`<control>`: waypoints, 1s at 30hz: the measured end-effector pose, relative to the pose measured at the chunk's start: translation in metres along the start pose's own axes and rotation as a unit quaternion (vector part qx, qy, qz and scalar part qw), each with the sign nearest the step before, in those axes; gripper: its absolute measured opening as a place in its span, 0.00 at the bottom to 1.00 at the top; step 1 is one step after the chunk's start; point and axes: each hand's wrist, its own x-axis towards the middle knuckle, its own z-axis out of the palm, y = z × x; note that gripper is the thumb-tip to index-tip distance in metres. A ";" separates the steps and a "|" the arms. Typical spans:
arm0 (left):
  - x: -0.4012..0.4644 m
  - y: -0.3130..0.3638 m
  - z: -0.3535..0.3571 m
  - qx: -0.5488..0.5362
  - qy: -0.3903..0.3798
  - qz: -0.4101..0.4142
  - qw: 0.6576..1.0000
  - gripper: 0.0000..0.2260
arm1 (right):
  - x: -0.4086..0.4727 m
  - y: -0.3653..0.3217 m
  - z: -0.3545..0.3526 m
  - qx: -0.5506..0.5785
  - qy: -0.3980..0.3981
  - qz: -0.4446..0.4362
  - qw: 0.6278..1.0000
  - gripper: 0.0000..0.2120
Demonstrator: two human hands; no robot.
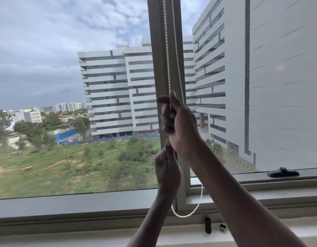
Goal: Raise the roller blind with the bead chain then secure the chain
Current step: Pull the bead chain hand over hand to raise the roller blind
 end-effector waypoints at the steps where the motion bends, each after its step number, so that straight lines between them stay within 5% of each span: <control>1: 0.000 0.000 -0.001 -0.006 0.000 -0.003 1.000 0.23 | -0.001 0.001 0.001 0.013 -0.003 -0.001 1.000 0.18; 11: 0.029 0.014 -0.011 -0.140 -0.108 -0.105 0.979 0.29 | -0.012 -0.006 0.002 0.048 -0.012 -0.042 0.998 0.19; 21: 0.108 0.100 -0.016 -0.239 -0.258 -0.146 0.925 0.27 | -0.040 0.041 -0.020 0.013 -0.009 -0.040 0.999 0.19; 30: 0.103 0.104 0.011 -0.292 -0.103 -0.184 0.933 0.15 | -0.049 0.056 -0.030 -0.001 -0.003 -0.025 1.000 0.23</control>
